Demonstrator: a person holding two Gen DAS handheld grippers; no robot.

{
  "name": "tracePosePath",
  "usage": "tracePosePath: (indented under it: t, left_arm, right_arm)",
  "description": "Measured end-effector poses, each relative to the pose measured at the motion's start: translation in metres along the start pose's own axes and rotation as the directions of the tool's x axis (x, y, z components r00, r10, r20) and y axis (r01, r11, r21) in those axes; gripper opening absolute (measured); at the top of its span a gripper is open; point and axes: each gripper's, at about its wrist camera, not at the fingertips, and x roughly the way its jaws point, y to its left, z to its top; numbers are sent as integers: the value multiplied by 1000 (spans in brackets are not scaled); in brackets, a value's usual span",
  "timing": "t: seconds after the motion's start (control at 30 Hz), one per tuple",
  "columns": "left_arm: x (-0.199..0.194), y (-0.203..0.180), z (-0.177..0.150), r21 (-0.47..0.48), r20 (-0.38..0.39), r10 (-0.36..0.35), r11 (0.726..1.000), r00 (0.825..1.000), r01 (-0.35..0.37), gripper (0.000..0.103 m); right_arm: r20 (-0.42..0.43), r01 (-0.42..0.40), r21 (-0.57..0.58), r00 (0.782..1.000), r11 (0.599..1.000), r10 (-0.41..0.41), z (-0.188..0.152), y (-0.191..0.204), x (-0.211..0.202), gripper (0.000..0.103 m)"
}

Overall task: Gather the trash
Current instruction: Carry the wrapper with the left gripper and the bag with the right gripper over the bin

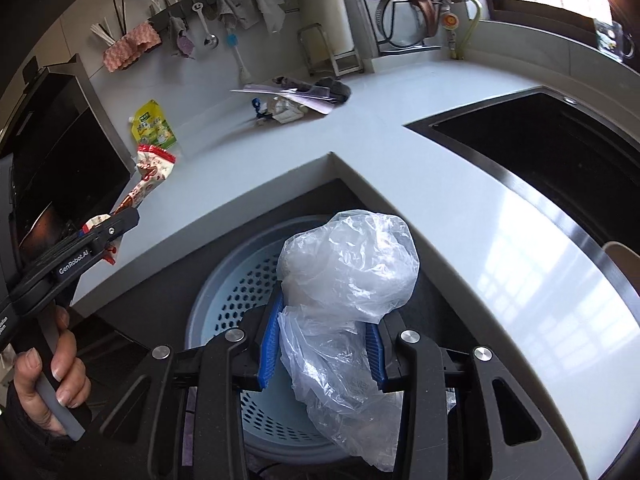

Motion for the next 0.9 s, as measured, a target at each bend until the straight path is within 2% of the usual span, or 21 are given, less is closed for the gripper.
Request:
tracePosePath:
  t: [0.2,0.33,0.53,0.73,0.9]
  left_arm:
    - [-5,-22,-16,32,-22,-39,999,999,39,33]
    - [-6,-36,-24,53,-37,-60,997,998,62,33]
    - [-3,-54,-36,75,-63,-97,992,993,102,33]
    - [8,-62,-48,85,-107,-102,990,989,112,33]
    - [18,-57,-51,53,-142,-107,992,984,116,33]
  right_arm:
    - [53,104,52,993,993,-107,-5,-42,-36,35]
    - [89,141,69,985,988,-147,1,-57,-50,35]
    - [92,100,28,990,995,-102,3,-45,-41,35]
    - [32,38,-22,999,999,-38,-6,-19,-14,35]
    - [-16,31,-54,999,998,-32,-13,-5,6,35]
